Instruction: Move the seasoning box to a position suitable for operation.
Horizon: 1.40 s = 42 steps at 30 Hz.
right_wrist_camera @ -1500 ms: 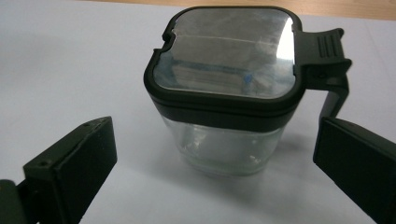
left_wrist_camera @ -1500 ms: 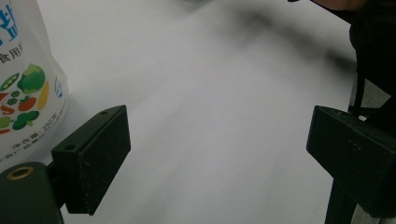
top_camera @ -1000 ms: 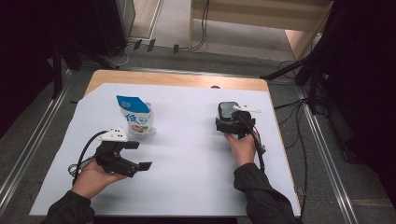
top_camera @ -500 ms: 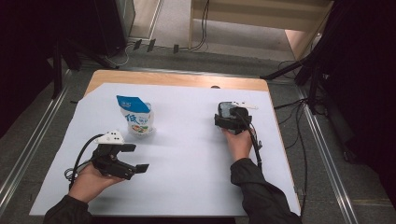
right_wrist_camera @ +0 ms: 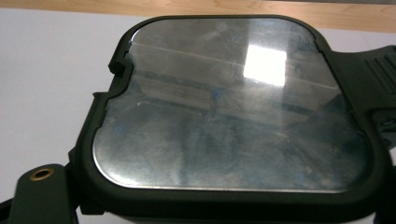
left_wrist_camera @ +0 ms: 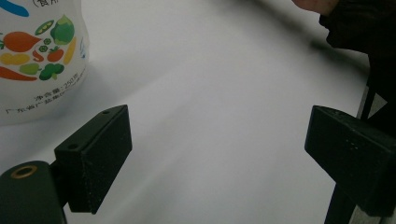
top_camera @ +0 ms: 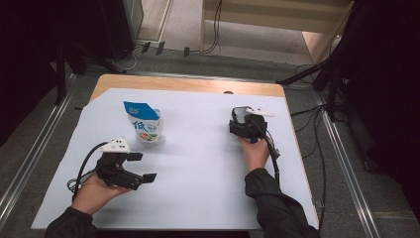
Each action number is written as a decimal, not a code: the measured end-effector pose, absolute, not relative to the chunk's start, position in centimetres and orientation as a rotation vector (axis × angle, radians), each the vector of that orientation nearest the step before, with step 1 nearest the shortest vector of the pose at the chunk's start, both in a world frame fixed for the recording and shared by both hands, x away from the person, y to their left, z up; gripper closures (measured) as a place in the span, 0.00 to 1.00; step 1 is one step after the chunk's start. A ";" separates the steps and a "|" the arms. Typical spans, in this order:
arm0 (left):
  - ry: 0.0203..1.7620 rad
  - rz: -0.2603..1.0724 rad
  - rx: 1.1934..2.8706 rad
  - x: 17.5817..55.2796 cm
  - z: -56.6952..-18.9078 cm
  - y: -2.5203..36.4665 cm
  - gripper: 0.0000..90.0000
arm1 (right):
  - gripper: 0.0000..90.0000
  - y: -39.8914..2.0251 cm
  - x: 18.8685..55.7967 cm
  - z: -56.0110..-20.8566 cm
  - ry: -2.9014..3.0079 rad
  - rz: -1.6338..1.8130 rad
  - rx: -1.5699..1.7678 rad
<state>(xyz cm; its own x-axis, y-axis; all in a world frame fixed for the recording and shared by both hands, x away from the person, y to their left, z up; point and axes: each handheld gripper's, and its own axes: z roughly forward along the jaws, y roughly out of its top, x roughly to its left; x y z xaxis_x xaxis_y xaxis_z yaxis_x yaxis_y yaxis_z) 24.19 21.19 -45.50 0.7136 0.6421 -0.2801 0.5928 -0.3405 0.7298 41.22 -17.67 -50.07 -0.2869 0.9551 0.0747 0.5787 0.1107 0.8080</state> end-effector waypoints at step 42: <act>0.892 0.100 2.084 27.3 -45.8 18.7 0.30 | 0.18 -13.2 31.0 -47.1 2.180 1.156 1.245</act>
